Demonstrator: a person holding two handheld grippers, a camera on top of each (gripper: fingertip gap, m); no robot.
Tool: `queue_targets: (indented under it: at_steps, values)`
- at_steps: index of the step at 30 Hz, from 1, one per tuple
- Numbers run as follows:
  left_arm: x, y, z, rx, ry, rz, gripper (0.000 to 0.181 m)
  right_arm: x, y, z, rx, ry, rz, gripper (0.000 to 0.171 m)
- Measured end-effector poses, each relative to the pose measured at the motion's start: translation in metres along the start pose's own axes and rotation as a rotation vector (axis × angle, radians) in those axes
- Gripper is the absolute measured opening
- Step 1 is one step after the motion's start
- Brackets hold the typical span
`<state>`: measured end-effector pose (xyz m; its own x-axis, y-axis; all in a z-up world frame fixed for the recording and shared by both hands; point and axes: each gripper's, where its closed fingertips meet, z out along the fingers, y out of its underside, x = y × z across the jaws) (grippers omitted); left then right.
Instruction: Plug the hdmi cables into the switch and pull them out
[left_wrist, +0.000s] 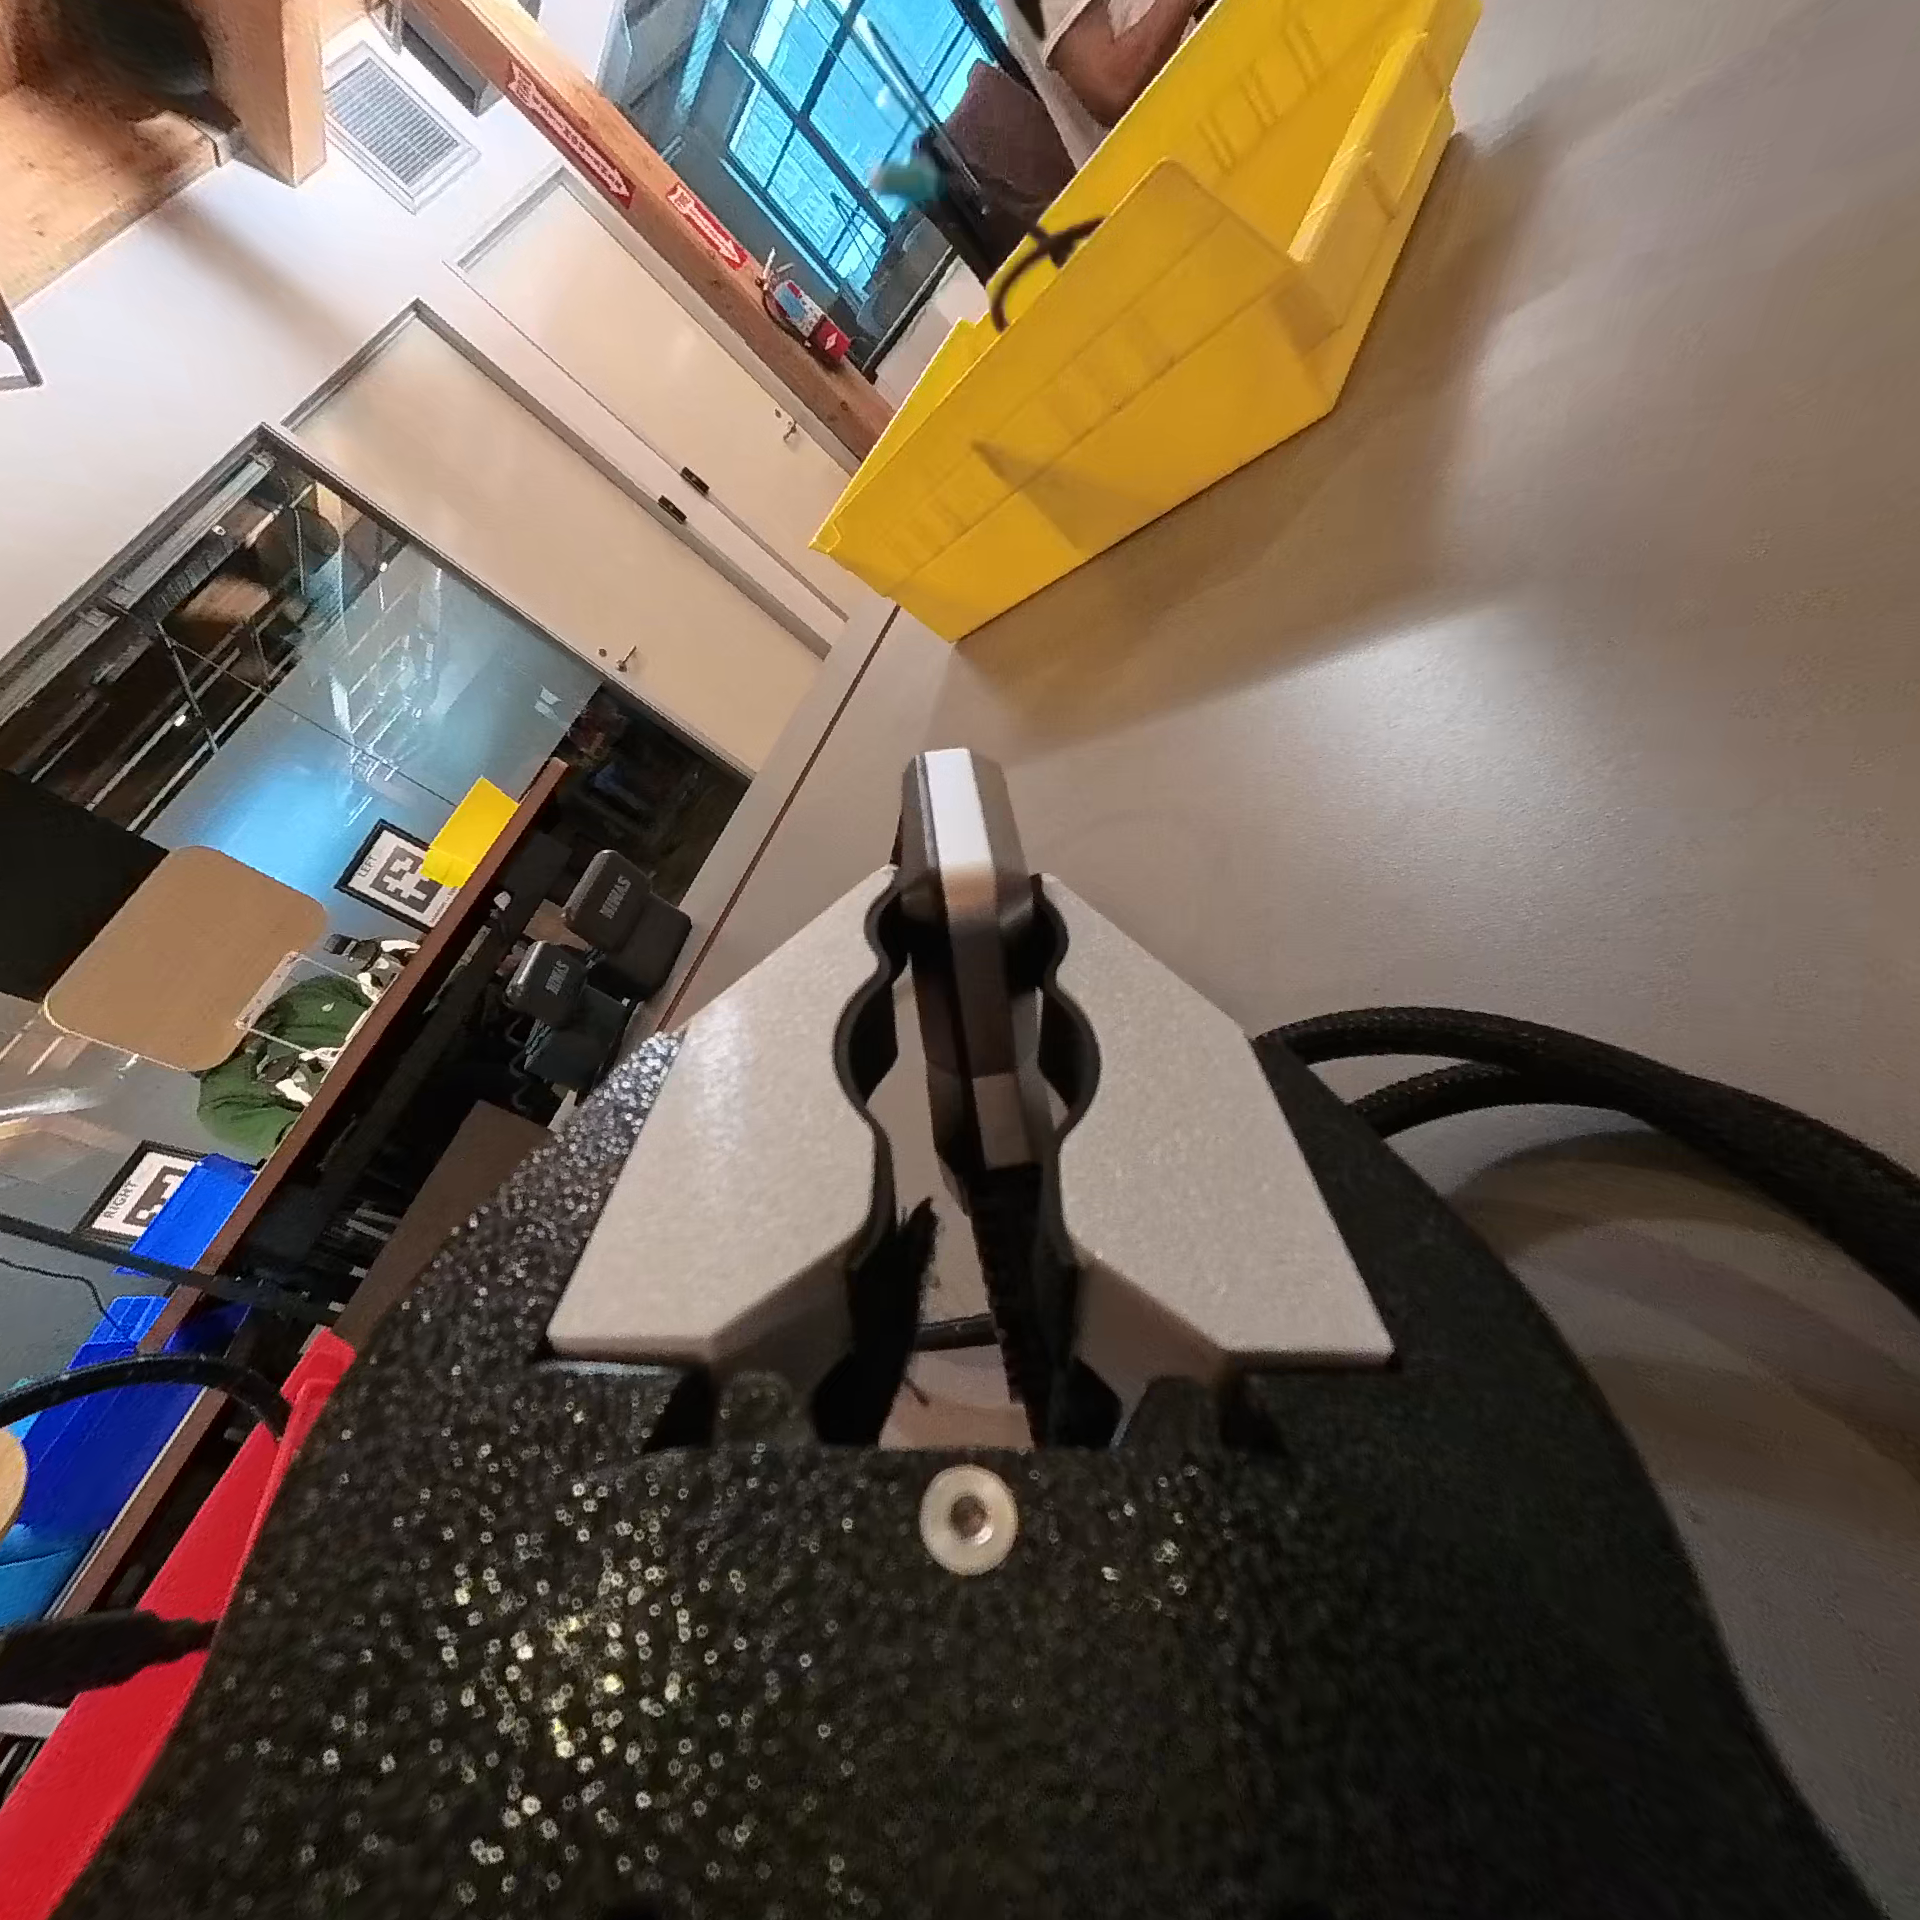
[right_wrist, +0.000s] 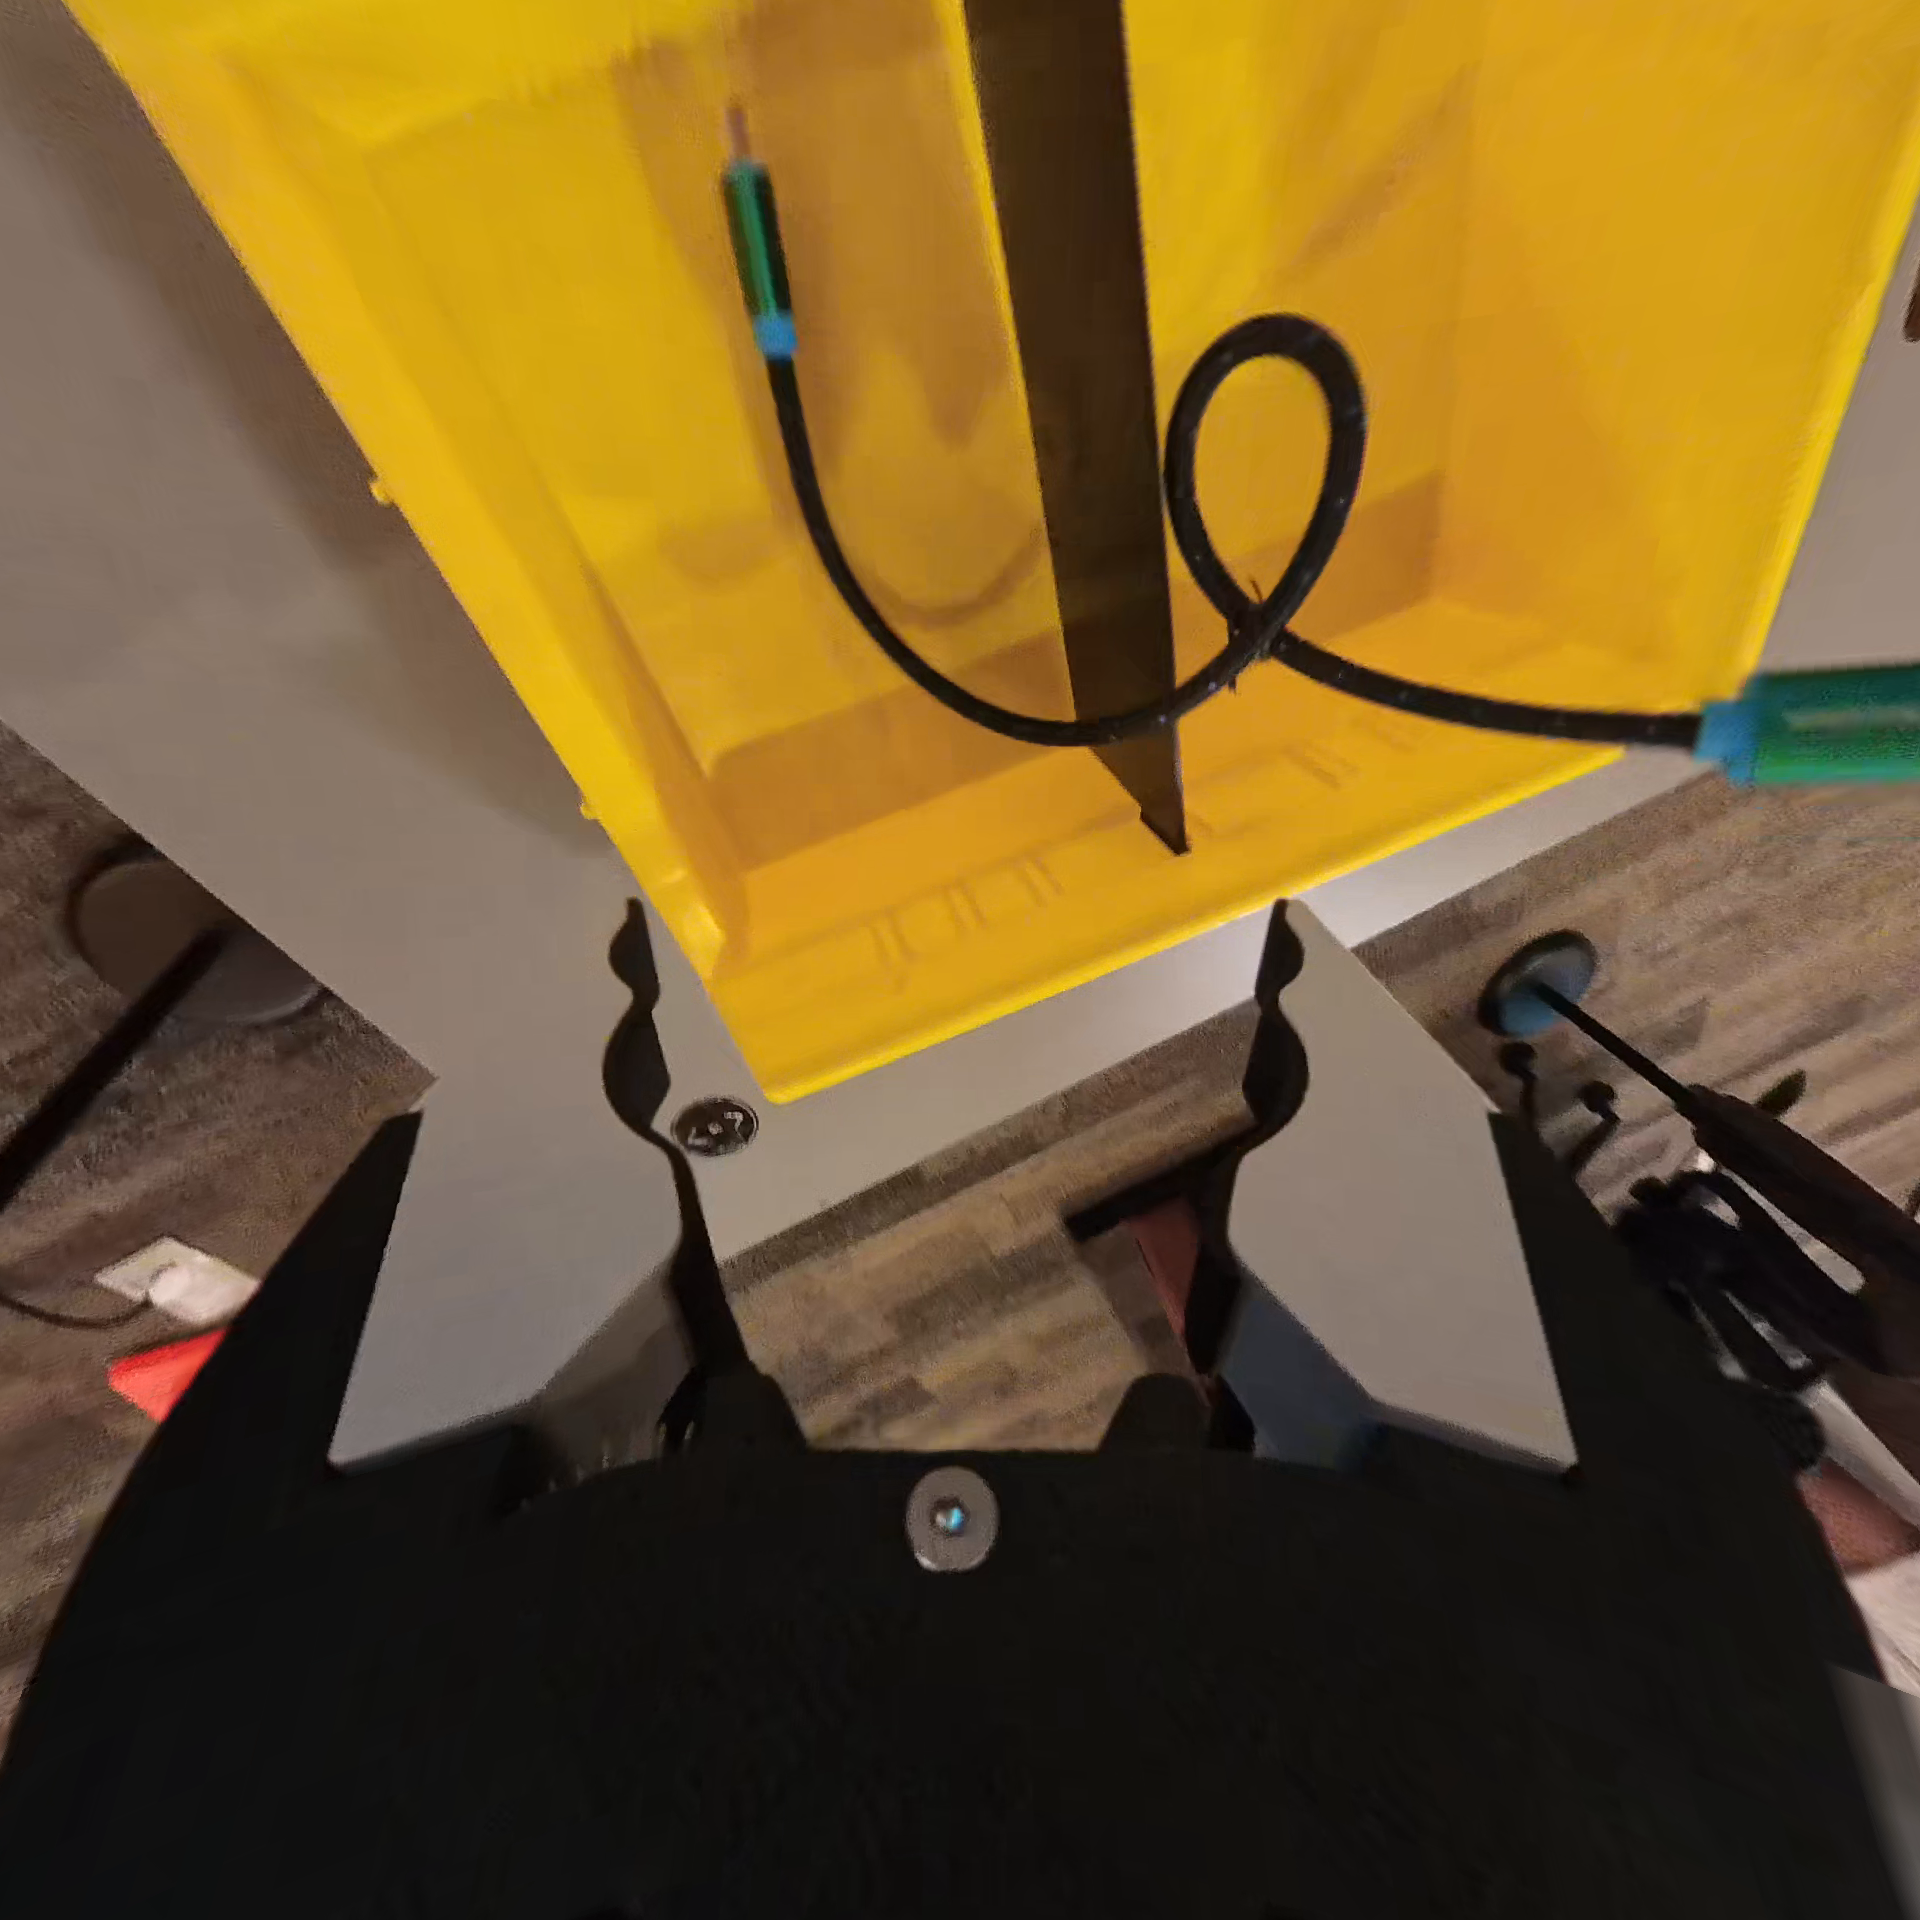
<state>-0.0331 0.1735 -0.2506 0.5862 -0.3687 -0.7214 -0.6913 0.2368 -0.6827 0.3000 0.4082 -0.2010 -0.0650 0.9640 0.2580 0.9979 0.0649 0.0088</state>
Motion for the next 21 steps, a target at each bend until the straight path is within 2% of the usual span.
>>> queue_targets:
  at_steps: [3, 5, 7, 11, 12, 14, 16, 17, 19, 21]
  values:
    - [0.000, 0.000, 0.000, 0.002, 0.000, 0.001, 0.020, -0.005, 0.001, -0.001, -0.034, 0.001, -0.027, 0.115]
    - [0.000, -0.001, 0.000, 0.003, 0.001, 0.002, 0.020, -0.007, -0.012, -0.006, 0.002, 0.016, -0.042, 0.114]
    - [0.001, -0.001, 0.000, 0.004, 0.002, 0.002, 0.020, -0.012, -0.045, -0.018, 0.116, 0.062, -0.066, 0.112]
    - [0.001, -0.001, 0.000, 0.005, 0.004, 0.005, 0.020, -0.055, -0.143, -0.056, 0.460, 0.187, -0.198, 0.102]
    - [0.001, -0.001, 0.000, 0.005, 0.004, 0.006, 0.020, -0.069, -0.160, -0.059, 0.504, 0.212, -0.231, 0.102]
    - [0.001, -0.001, 0.000, 0.004, 0.003, 0.006, 0.020, -0.078, -0.180, -0.055, 0.513, 0.315, -0.245, 0.088]
    - [0.001, -0.001, 0.000, 0.003, 0.001, 0.008, 0.020, -0.052, -0.174, -0.049, 0.448, 0.482, -0.153, 0.065]
    - [0.001, -0.001, 0.000, 0.002, 0.001, 0.008, 0.020, -0.036, -0.164, -0.047, 0.431, 0.500, -0.056, 0.059]
    - [0.002, -0.001, 0.000, 0.002, 0.002, 0.010, 0.020, -0.002, -0.137, -0.041, 0.453, 0.410, 0.274, 0.050]
    - [0.002, -0.001, 0.000, 0.003, 0.005, 0.010, 0.020, 0.021, -0.105, -0.028, 0.438, 0.234, 0.609, 0.051]
